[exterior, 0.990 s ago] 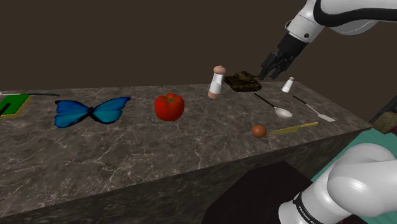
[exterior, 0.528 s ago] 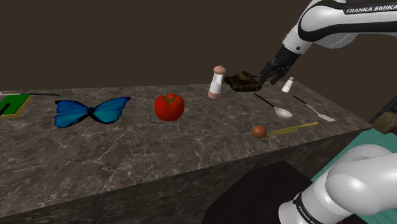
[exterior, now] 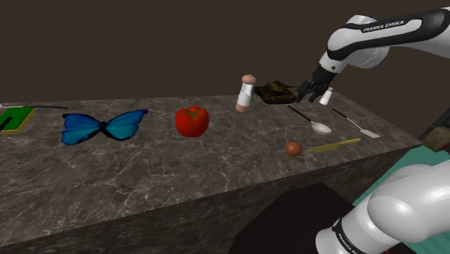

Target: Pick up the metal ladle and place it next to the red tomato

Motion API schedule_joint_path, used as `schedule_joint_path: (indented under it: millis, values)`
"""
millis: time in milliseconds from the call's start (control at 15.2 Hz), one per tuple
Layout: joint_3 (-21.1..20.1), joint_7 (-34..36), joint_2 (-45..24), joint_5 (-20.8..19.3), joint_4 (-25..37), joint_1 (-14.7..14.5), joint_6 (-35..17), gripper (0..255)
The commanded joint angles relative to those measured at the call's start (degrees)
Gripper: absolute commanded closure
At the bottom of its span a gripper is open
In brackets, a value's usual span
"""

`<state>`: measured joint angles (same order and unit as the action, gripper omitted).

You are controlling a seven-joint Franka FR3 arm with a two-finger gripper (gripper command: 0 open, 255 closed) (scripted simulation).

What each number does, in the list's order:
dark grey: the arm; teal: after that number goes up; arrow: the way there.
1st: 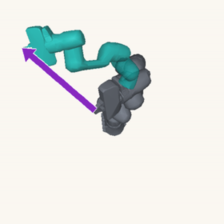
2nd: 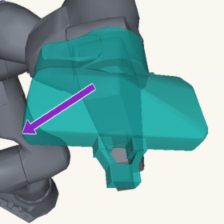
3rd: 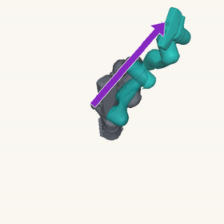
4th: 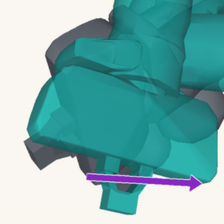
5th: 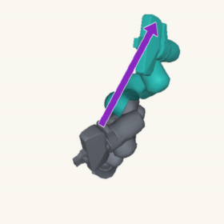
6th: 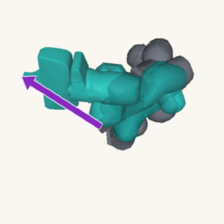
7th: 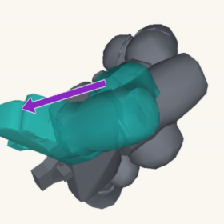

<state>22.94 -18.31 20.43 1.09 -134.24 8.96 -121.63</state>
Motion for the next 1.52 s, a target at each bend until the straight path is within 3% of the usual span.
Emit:
schedule_joint_path:
  millis: [0,330,726,1254,1452]
  values:
    - [2.1,-2.0,-3.6,0.8,1.0,0.3,-2.1,0]
    - [6.5,-7.4,-12.8,4.7,4.9,1.1,-5.6,0]
    - [10.1,-15.1,-25.2,12.4,11.3,3.5,-8.1,0]
    - [9.1,-18.2,-30.1,16.9,10.2,4.2,-12.8,0]
    - [9.0,-18.2,-30.1,16.9,10.2,4.2,-12.8,0]
